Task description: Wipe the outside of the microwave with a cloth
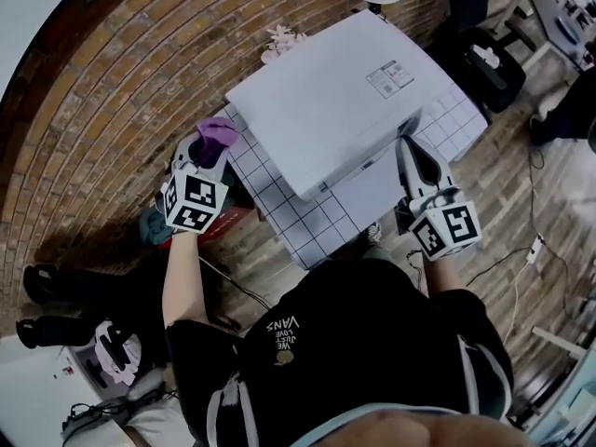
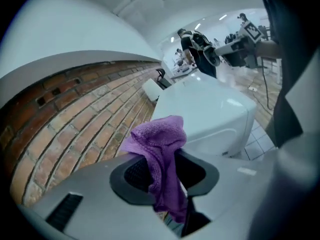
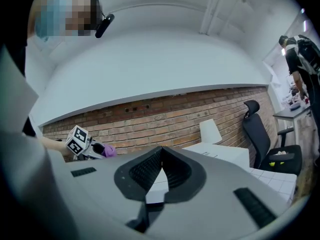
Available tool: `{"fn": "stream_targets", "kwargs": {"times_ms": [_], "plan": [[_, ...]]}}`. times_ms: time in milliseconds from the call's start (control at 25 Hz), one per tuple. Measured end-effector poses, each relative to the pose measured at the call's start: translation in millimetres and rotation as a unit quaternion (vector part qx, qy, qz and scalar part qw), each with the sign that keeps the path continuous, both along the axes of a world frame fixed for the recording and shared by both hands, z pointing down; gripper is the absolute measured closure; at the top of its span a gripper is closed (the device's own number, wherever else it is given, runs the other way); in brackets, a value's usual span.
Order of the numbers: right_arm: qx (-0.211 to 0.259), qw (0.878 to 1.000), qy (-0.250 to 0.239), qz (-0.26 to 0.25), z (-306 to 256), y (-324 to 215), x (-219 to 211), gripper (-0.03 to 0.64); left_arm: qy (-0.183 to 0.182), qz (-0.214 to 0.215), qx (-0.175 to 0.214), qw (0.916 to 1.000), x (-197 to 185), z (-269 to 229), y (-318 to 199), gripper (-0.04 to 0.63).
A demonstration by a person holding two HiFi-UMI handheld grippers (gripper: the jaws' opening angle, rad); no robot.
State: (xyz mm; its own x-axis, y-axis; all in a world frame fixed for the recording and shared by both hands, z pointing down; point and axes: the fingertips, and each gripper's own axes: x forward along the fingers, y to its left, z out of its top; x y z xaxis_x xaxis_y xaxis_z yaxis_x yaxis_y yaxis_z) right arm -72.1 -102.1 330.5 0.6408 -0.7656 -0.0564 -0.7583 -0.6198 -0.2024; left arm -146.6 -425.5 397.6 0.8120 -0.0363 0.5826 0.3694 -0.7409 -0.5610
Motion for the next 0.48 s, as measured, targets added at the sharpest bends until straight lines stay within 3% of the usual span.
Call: {"fn": "stream_targets", "kwargs": {"times_ms": [200, 480], "plan": [[0.006, 1.000, -0.010, -0.007, 11, 5, 15, 0.618, -0.078, 0.007, 0.063, 0.9949, 30, 8, -11, 0.465], [0.014, 1.000, -0.019, -0.009, 13, 15, 39, 0.618, -0.160, 0.026, 0.132, 0.9779, 74, 21, -12, 0.466]]}}
